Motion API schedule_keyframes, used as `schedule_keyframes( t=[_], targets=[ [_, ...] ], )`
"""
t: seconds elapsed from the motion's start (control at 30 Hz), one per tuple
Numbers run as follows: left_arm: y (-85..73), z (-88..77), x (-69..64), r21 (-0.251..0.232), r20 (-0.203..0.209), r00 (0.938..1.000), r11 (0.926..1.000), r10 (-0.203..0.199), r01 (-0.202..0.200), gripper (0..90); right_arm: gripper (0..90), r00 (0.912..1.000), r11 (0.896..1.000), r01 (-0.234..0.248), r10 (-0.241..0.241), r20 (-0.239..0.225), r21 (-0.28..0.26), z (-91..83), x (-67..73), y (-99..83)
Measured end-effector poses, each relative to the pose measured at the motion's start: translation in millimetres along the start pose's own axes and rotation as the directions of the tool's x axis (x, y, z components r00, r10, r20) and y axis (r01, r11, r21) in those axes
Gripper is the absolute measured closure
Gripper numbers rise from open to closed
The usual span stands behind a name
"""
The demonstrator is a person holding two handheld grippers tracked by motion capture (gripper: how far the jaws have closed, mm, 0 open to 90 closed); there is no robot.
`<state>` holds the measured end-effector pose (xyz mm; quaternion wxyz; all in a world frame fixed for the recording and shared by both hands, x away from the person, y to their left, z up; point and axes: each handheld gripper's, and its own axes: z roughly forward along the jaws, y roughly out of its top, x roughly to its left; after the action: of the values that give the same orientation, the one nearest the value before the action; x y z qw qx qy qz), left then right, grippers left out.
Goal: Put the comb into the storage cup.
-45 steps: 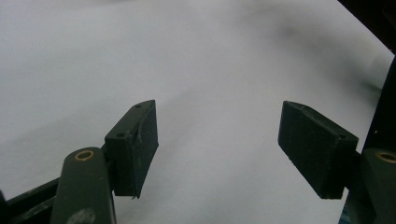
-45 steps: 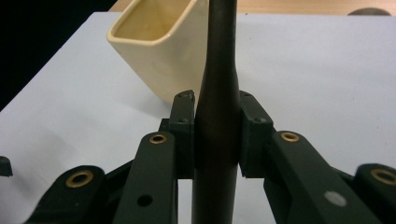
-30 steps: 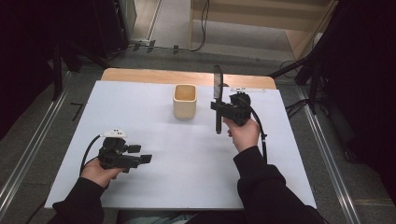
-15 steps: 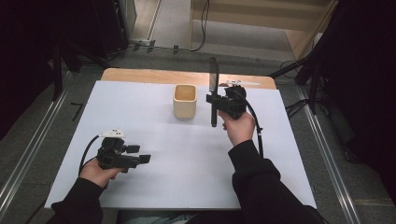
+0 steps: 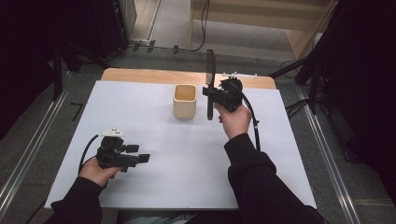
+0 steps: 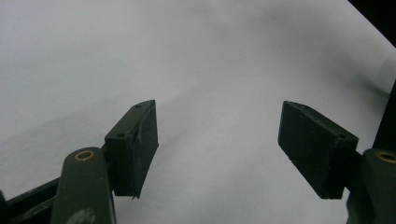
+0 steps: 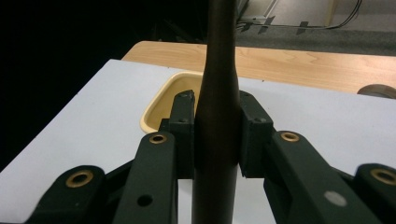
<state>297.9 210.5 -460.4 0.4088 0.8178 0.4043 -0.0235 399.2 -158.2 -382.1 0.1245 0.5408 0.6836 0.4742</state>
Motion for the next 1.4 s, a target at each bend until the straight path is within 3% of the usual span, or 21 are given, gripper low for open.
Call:
schedule_keyframes(
  t=[0.47, 0.87, 1.4],
  targets=[
    [-0.3, -0.2, 0.5, 0.007, -0.007, 1.0000, 1.0000, 0.001, -0.001, 29.5, 69.7, 1.0000, 1.000, 0.000, 0.000, -0.006, -0.015, 10.2, 9.9, 15.6],
    [-0.2, -0.7, 1.2, 0.006, -0.005, 1.0000, 1.0000, -0.002, 0.002, 29.5, 69.7, 0.9996, 1.000, 0.026, -0.026, 0.014, 0.009, 26.9, 18.4, 29.3],
    [-0.3, -0.7, 1.7, 0.011, -0.002, 1.0000, 0.9999, 0.002, -0.002, 29.5, 69.7, 0.9996, 1.000, 0.008, -0.007, 0.027, -0.010, 43.4, 23.6, 47.1]
  ],
)
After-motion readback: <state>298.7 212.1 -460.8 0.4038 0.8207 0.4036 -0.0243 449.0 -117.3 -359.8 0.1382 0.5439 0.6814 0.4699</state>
